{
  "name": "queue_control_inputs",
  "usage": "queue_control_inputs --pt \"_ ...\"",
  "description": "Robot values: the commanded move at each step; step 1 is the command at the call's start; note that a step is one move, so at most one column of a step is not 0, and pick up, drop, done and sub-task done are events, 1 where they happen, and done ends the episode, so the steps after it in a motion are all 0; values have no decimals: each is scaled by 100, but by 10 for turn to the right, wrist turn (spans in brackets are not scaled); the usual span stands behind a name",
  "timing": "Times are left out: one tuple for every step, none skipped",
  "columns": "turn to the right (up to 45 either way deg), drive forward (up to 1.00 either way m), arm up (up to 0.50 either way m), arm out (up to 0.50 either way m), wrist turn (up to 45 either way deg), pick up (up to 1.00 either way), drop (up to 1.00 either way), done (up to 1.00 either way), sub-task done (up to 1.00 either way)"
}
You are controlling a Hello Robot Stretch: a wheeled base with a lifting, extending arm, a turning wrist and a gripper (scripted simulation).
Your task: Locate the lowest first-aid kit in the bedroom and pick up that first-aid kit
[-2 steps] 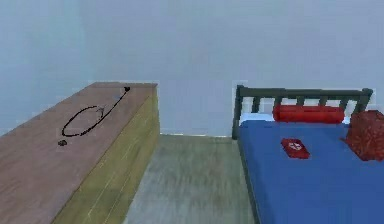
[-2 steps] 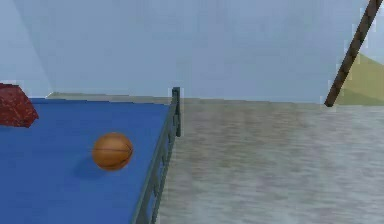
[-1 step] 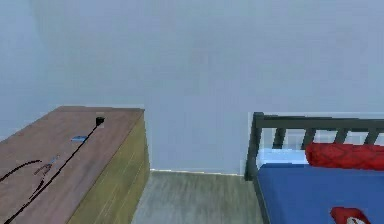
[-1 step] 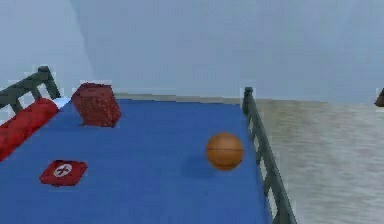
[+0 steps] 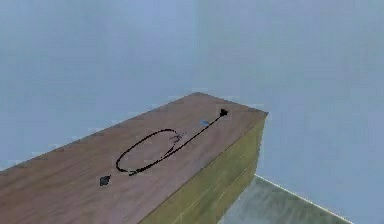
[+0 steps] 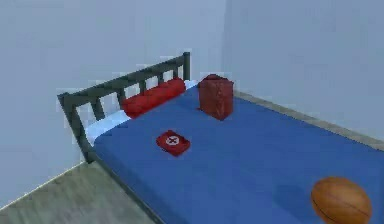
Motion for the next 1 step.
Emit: queue_control_inputs --pt "450 0 0 0 0 0 0 0 0"
